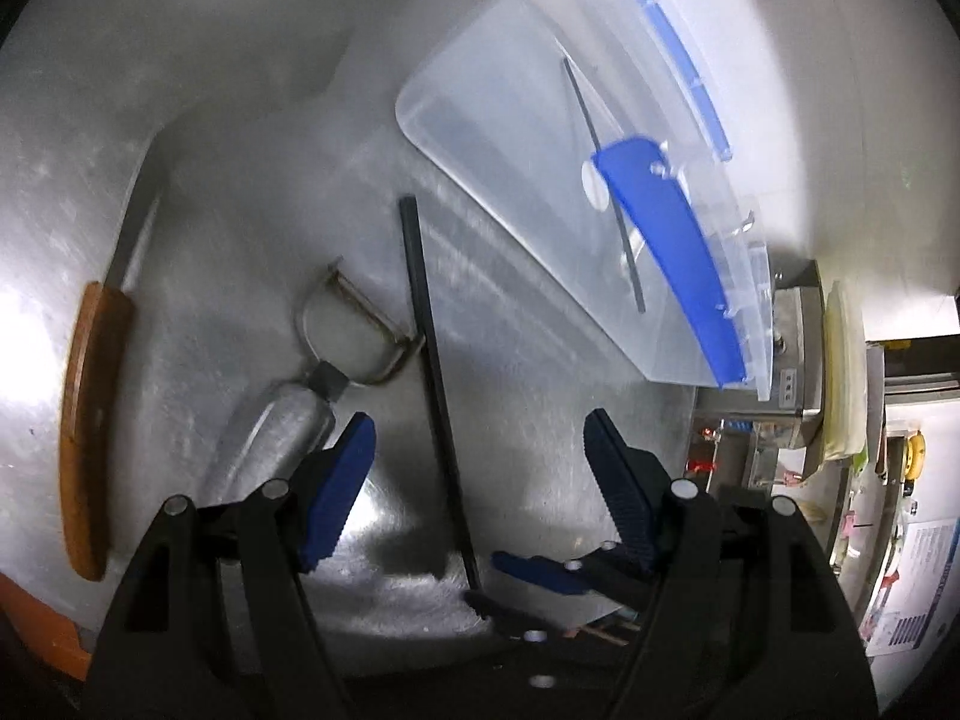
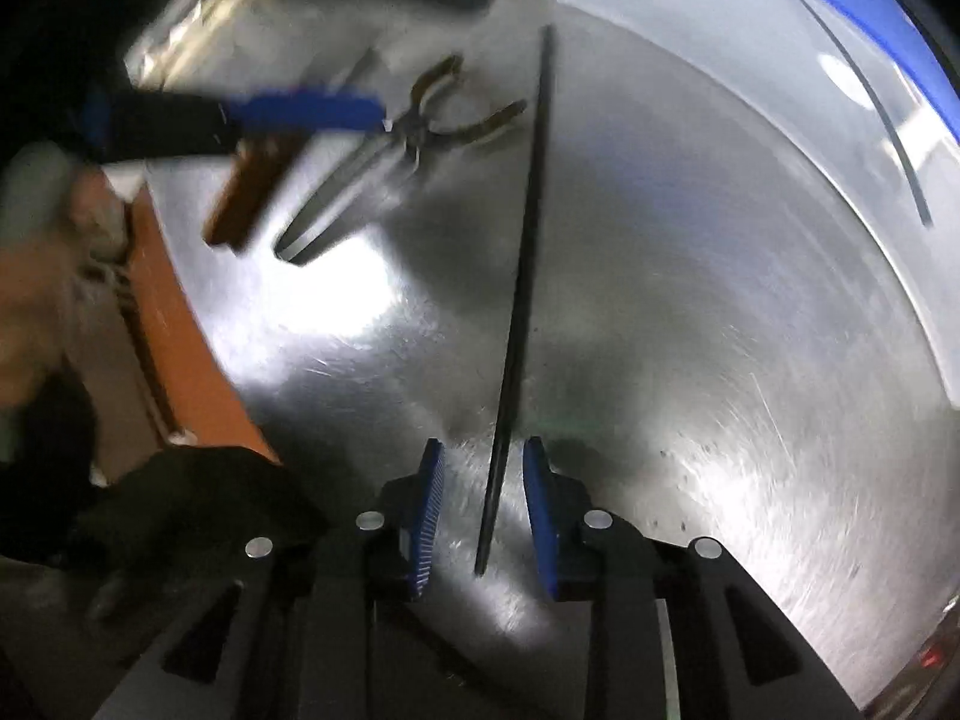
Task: Organize utensils
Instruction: 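Move both grippers toward the remaining black chopstick on the counter, then grasp the black chopstick with the left gripper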
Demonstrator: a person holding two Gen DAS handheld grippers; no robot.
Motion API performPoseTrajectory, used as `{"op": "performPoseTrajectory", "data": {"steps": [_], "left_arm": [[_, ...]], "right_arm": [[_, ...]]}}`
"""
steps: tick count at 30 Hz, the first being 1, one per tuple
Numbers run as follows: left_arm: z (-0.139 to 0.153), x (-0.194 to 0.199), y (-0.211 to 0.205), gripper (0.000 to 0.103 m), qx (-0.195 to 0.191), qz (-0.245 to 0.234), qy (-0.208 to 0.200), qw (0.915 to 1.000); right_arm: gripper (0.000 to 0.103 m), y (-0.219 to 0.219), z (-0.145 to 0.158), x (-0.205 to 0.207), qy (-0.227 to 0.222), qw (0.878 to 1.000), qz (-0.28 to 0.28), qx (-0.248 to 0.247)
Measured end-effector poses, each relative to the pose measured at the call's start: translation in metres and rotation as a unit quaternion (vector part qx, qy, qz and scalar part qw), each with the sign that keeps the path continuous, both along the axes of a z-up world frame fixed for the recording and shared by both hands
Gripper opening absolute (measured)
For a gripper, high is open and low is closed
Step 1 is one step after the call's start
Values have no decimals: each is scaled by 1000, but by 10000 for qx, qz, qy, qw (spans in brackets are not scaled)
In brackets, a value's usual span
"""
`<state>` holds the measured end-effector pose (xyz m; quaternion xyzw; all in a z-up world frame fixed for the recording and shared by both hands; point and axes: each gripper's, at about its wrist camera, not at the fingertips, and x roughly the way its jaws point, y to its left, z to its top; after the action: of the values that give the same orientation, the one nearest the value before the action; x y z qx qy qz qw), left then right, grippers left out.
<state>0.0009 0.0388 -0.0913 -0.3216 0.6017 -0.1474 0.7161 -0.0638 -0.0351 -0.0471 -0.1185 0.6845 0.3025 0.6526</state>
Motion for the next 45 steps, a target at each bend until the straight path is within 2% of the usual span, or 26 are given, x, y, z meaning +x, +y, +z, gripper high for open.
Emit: {"op": "performPoseTrajectory", "data": {"steps": [2,3,6,8,11,14,17,18,22,25,28,31,36,39,43,45], "left_arm": [[-2,0,3,69,-60,49,42,10000],[-4,0,3,69,-103,68,79,9999],[-12,0,1,69,-222,50,242,9994],[-18,1,-1,69,-313,-17,346,9989],[-26,1,-10,69,-353,-94,493,9981],[-29,2,-16,69,-350,-119,580,9976],[-25,3,-12,69,-301,-48,487,9983],[-24,4,-11,69,-239,-22,455,9987],[-28,11,-5,69,209,67,459,9987],[-34,12,-3,68,252,118,541,9981],[-36,13,0,68,302,205,554,9978],[-33,15,4,68,549,284,529,9967],[-32,18,-12,68,580,30,597,9965],[-35,22,-29,69,742,-174,693,9947],[-31,33,-57,68,1414,-550,779,9853],[-30,40,-74,68,1912,-809,833,9747]], "right_arm": [[25,6,0,-1,-118,9998,138,-93],[8,5,-1,1,-120,9998,46,-123],[6,-6,-5,6,285,9990,-309,172],[1,-17,-6,8,564,9963,-512,402],[1,-31,-3,7,797,9923,-691,652],[2,-42,4,10,591,9946,-707,470],[19,-40,9,10,259,9965,-683,396],[24,-34,6,10,177,9971,-618,411],[24,-17,6,7,64,9983,-373,448],[24,1,1,1,-26,9995,-154,285],[23,5,-2,-3,-7,9996,-189,232],[22,6,-8,-4,-10,9992,-361,173],[18,-14,-13,-10,-11,9988,-490,69],[14,-15,-16,-18,-42,9989,-461,-40],[15,-18,-16,-29,-57,9991,-415,-61],[18,-18,-17,-37,-44,9992,-409,-21]]}}
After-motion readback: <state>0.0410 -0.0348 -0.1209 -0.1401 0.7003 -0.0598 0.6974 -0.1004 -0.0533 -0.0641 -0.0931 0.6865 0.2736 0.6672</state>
